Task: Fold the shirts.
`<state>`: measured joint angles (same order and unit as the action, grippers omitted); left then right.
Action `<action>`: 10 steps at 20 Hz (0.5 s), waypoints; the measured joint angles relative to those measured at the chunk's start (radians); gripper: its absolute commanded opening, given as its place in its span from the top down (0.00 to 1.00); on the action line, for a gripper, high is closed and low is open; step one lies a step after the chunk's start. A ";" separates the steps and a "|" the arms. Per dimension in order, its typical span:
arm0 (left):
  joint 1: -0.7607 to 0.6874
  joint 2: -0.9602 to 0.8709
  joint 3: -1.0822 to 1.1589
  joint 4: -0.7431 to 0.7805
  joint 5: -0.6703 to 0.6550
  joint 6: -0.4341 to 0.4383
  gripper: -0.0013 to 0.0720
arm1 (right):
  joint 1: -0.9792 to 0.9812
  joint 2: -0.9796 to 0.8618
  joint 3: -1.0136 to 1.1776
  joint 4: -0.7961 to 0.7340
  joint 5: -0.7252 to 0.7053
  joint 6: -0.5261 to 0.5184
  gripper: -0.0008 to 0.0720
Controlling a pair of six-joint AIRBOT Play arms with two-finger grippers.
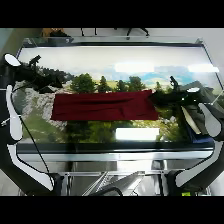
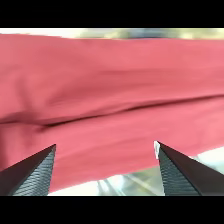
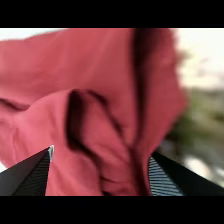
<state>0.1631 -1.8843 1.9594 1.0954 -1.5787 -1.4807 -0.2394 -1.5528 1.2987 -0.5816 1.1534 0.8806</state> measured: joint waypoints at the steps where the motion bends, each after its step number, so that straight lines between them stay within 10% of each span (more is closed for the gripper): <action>1: -0.021 0.000 0.005 -0.013 -0.004 -0.002 0.76 | 0.014 -0.009 0.000 -0.003 0.002 0.002 0.59; 2: -0.044 0.000 0.008 -0.024 -0.008 -0.003 0.95 | 0.027 -0.018 -0.001 -0.013 0.005 0.007 0.76; 4: -0.095 0.000 0.011 -0.034 -0.007 -0.003 0.95 | 0.040 -0.021 0.008 -0.032 0.008 0.006 0.96; 10: -0.311 -0.030 0.014 -0.046 0.078 -0.001 0.95 | 0.050 0.086 0.121 -0.037 0.102 0.020 0.96</action>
<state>-0.1482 -1.9141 1.9736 1.0492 -1.5005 -1.4818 -0.1890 -1.4666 1.4200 -0.6186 1.2552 0.9005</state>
